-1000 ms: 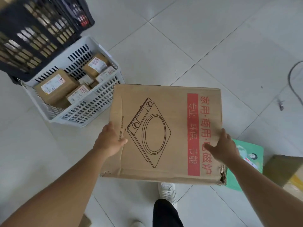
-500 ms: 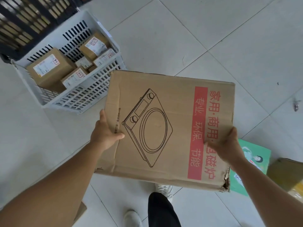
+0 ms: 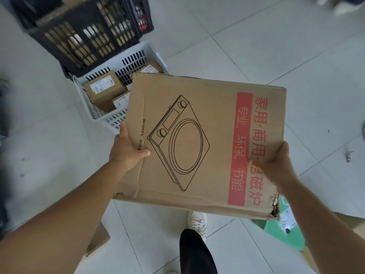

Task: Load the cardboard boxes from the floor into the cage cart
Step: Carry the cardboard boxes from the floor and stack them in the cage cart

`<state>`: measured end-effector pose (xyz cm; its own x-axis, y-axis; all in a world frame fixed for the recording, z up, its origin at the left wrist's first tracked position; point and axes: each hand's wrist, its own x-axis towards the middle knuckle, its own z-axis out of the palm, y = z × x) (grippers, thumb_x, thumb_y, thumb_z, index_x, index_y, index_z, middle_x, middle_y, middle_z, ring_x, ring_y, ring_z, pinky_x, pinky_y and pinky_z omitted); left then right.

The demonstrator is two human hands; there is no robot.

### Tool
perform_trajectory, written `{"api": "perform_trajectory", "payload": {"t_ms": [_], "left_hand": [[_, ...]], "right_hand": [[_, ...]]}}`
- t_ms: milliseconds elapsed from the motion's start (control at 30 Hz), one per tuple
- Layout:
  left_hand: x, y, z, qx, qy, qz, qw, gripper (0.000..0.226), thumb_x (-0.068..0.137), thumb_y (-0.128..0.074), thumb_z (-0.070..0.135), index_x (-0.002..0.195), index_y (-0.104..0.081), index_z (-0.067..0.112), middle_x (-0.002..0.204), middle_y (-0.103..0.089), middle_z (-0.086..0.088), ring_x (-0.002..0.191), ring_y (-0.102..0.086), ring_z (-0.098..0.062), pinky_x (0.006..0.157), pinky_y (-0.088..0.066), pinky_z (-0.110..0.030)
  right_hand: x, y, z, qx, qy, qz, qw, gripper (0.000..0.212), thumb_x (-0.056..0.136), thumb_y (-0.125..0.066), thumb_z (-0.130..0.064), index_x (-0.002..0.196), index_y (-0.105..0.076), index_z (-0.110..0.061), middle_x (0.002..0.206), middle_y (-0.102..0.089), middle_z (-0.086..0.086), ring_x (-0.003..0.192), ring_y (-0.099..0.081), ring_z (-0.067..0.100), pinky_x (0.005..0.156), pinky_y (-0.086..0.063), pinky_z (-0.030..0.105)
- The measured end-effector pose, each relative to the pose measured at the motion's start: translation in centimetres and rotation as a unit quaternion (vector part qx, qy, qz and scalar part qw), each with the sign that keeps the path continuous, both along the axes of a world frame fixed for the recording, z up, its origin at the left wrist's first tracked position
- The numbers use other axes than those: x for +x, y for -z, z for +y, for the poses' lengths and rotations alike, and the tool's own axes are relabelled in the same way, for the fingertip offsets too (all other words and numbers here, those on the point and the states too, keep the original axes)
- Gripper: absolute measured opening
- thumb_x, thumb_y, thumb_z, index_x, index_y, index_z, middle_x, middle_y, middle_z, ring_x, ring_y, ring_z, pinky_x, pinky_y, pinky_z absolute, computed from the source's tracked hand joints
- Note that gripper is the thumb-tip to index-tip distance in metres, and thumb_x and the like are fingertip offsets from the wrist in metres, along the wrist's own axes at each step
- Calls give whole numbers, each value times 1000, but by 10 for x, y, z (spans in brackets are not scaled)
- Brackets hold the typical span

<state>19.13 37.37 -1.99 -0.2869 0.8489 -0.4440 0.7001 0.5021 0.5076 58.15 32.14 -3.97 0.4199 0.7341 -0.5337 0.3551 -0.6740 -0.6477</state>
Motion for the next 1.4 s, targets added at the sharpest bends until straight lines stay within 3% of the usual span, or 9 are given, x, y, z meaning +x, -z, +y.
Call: {"api": "perform_trajectory", "payload": {"t_ms": [267, 500, 633, 733, 833, 1000, 1233, 1333, 1400], "left_hand": [[-66, -120, -84, 104, -68, -13, 992, 120, 68, -85, 25, 153, 0, 28, 146, -36, -9, 133, -40, -30, 108, -37, -48], [-117, -212, -179, 184, -135, 14, 974, 121, 67, -86, 23, 154, -2, 19, 150, -32, -9, 135, -38, -29, 110, -31, -42], [-140, -252, -231, 203, -177, 25, 963, 122, 61, -89, 25, 151, -7, 23, 141, -41, -12, 127, -45, -32, 104, -39, -53], [-152, -276, -268, 212, -218, 37, 952, 121, 65, -88, 22, 153, -4, 21, 145, -40, -12, 129, -43, -33, 105, -39, -51], [-161, -297, -307, 215, -256, 58, 941, 118, 64, -87, 27, 150, -6, 26, 141, -43, -14, 124, -48, -35, 99, -42, -56], [-166, -330, -373, 228, -324, 77, 915, 115, 65, -86, 29, 150, -8, 27, 142, -42, -12, 122, -49, -34, 98, -44, -54], [-152, -374, -467, 251, -420, 123, 864, 112, 70, -83, 21, 152, -7, 20, 142, -41, -10, 126, -45, -33, 93, -44, -45], [-147, -394, -516, 256, -460, 143, 838, 109, 66, -85, 23, 149, -13, 23, 139, -45, -12, 119, -50, -34, 90, -48, -47], [-143, -407, -549, 252, -483, 164, 822, 106, 61, -86, 28, 143, -19, 22, 131, -51, -10, 110, -55, -35, 85, -50, -49]], "right_hand": [[-56, -114, -20, 92, -61, 44, 993, 66, 66, -83, -10, 101, -33, -34, 112, -60, 9, 83, -70, 33, 63, -60, 53], [-110, -207, -55, 157, -123, 82, 976, 65, 64, -83, -13, 101, -34, -33, 108, -66, 9, 82, -72, 31, 65, -59, 55], [-142, -252, -70, 173, -166, 86, 967, 70, 59, -85, -18, 104, -34, -34, 107, -66, 7, 84, -72, 31, 69, -59, 55], [-166, -278, -75, 186, -202, 88, 957, 80, 45, -84, -32, 107, -33, -36, 110, -63, 8, 87, -71, 31, 70, -59, 55], [-192, -303, -82, 200, -257, 80, 942, 79, 62, -86, -21, 119, -33, -31, 107, -66, 2, 88, -70, 25, 75, -59, 53], [-227, -337, -94, 221, -334, 83, 912, 74, 66, -85, -21, 120, -34, -28, 107, -65, -3, 92, -68, 23, 81, -57, 53], [-270, -377, -125, 242, -424, 133, 862, 99, 69, -85, -22, 145, -23, -30, 121, -59, -4, 106, -62, 22, 88, -54, 50], [-295, -394, -147, 247, -461, 155, 838, 81, 71, -85, -16, 132, -33, -29, 121, -58, -1, 106, -60, 23, 86, -53, 49], [-314, -403, -163, 238, -487, 164, 824, 81, 70, -86, -17, 130, -33, -31, 123, -57, 1, 111, -58, 24, 89, -52, 52]]}}
